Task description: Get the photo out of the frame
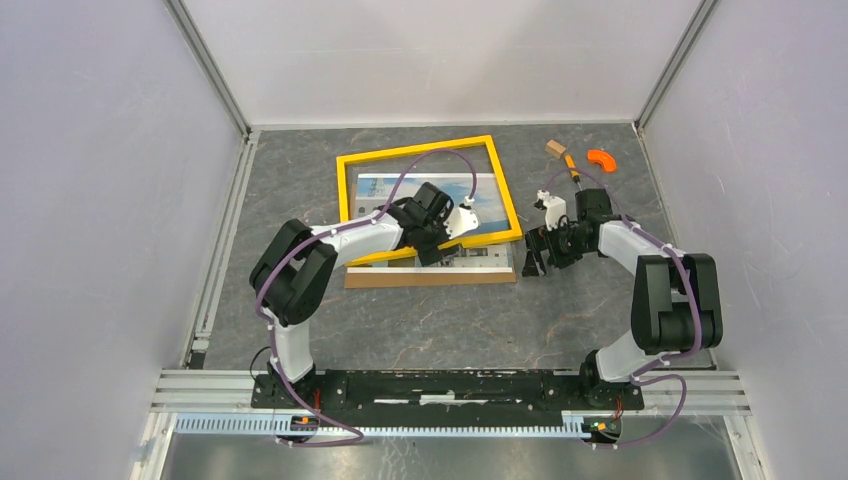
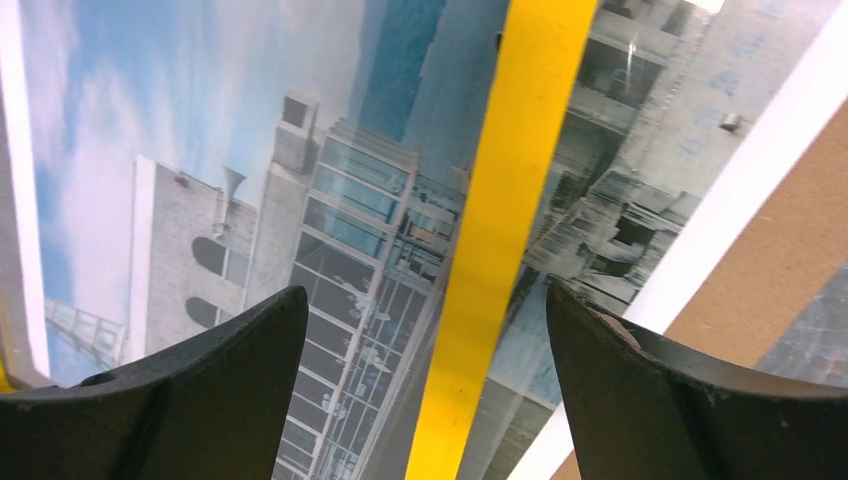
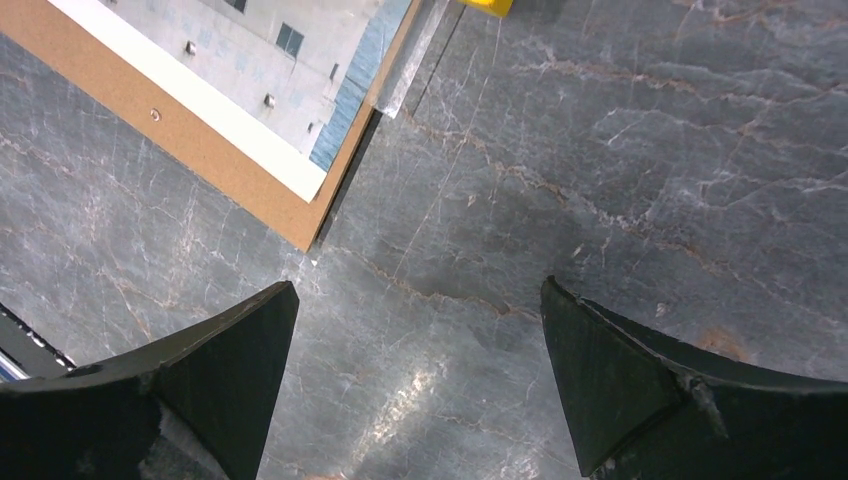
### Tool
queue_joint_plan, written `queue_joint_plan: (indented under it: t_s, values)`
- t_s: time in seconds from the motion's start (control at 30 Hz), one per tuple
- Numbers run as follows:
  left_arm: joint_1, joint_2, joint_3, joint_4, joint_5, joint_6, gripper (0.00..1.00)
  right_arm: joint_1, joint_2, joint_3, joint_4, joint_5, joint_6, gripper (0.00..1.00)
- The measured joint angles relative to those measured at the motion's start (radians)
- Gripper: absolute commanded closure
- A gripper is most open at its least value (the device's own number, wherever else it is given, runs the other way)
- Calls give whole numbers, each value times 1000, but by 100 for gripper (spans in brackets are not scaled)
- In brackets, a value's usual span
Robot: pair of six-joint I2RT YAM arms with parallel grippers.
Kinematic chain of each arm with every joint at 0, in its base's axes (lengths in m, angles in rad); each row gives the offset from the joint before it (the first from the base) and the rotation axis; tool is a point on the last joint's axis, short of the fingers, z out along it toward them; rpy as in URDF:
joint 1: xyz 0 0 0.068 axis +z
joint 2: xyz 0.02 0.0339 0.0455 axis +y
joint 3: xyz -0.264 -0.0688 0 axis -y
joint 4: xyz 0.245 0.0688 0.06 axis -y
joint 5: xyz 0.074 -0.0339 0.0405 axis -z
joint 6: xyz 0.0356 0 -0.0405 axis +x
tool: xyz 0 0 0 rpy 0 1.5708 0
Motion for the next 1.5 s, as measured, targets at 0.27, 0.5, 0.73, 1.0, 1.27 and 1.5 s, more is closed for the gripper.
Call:
queue_joint_plan:
  t_s: [0.27, 0.5, 0.73, 1.0, 1.27, 1.5]
  values:
    - [8, 6, 0, 36, -61, -2, 9, 41, 11, -2, 63, -1, 42, 2]
    - [25, 8, 0, 34, 4, -2, 1, 72, 29, 6, 100, -6, 59, 2]
    - [23, 1, -12, 18, 89, -1, 0, 126, 43, 10, 155, 13, 89, 2]
    - [19, 2, -13, 23, 71, 0, 1, 220, 52, 10, 219, 144, 95, 2]
    - [17, 0, -21, 38, 74, 8, 0, 296, 56, 1, 260, 311, 84, 2]
    - [19, -7, -32, 22, 142, 48, 0, 303, 58, -3, 270, 336, 84, 2]
